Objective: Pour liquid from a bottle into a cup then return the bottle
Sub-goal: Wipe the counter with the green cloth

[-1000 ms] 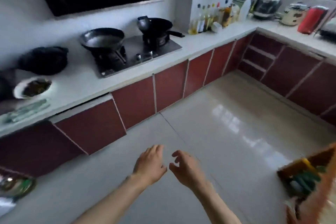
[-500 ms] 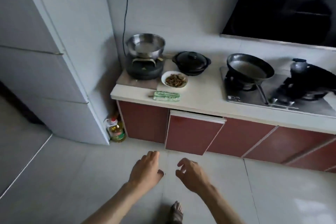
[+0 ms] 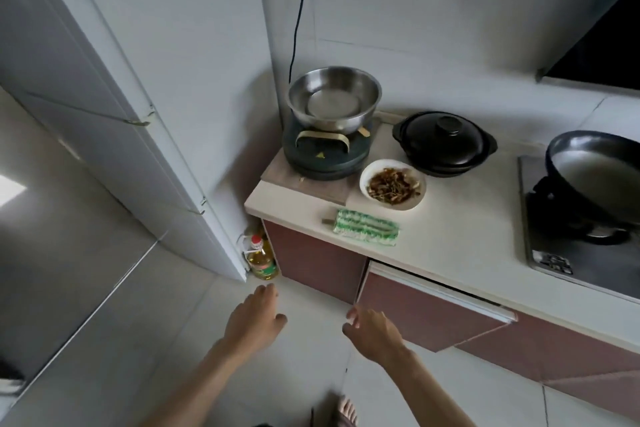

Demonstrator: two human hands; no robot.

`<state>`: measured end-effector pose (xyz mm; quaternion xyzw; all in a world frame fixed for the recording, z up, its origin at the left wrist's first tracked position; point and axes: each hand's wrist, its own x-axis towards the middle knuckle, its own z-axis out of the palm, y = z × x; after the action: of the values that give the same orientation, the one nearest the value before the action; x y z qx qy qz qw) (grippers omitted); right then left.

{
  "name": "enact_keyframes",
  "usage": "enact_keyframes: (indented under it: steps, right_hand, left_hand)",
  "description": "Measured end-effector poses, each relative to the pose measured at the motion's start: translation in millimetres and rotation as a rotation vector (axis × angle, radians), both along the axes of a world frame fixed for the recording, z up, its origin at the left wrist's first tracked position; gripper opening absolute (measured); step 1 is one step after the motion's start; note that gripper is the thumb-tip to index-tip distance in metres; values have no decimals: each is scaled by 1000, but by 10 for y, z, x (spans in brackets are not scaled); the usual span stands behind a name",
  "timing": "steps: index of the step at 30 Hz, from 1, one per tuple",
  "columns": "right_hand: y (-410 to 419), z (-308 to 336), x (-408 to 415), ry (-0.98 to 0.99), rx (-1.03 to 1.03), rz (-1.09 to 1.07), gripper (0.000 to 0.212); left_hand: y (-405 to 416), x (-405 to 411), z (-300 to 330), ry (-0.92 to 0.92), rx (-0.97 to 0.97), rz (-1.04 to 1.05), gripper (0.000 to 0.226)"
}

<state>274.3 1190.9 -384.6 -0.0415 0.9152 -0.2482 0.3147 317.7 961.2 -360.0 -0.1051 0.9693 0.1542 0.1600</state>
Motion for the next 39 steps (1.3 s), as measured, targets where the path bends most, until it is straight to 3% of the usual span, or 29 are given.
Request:
enact_keyframes:
  steps: [10, 15, 19, 23, 27, 32, 36, 39]
  right_hand:
    - [-2, -116, -928, -8, -31, -94, 33]
    - [-486, -59, -1442, 47, 48, -196, 30]
    - [-945, -75, -1977, 134, 155, -337, 50]
    - [-1207, -257, -2395, 135, 280, -368, 54]
    - [-1268, -456, -2551, 131, 391, -359, 40]
    - [-1111, -409, -2626, 135, 315, -281, 23]
    - [-994, -176, -2546, 218, 58, -399, 17]
    - [-985, 87, -2623, 280, -139, -554, 14]
  left_hand:
    - [-131, -948, -152, -103, 20, -12, 46]
    - [-268, -1468, -255, -64, 50, -100, 37]
    - [-355, -1859, -315, -44, 82, -176, 39]
    - [-509, -2218, -421, -34, 118, -234, 36]
    - [-695, -2387, -538, -13, 160, -262, 32]
    - [-704, -2573, -601, 13, 254, -265, 37]
    - [-502, -2762, -512, 75, 354, -334, 44]
    - [-326, -2947, -431, 131, 304, -598, 73]
